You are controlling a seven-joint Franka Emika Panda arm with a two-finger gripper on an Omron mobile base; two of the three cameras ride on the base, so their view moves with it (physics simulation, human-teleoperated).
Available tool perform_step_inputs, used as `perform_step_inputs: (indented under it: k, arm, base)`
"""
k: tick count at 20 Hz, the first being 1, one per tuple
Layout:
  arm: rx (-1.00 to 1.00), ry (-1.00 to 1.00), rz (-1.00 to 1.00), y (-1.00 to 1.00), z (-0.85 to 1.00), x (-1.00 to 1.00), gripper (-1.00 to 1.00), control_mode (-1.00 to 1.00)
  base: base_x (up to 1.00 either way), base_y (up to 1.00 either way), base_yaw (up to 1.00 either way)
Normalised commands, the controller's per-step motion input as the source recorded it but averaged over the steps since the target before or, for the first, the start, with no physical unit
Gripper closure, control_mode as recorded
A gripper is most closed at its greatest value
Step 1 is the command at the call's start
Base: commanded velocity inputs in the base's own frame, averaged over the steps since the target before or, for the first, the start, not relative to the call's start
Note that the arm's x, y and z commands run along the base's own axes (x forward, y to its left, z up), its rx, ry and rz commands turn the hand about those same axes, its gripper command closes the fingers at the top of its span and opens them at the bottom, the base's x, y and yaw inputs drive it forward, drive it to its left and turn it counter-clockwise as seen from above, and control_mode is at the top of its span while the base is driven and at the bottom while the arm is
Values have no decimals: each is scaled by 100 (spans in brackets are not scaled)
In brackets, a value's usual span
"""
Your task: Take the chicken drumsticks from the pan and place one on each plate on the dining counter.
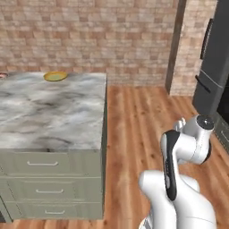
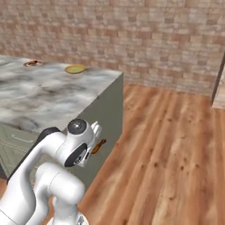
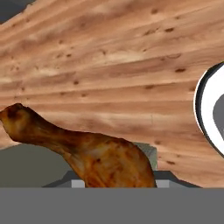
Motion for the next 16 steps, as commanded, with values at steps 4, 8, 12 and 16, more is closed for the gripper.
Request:
perform_step_inputs:
  k: [4,8,12,16]
  arm:
    - [0,0,0,0,0,0,100,100]
    - [0,0,0,0,0,0,100,100]
    - [0,0,0,0,0,0,100,100]
    - [0,0,0,0,0,0,100,100]
  base:
    - [51,-100,38]
    - [49,-100,39]
    - [51,-100,39]
    - [53,-100,50]
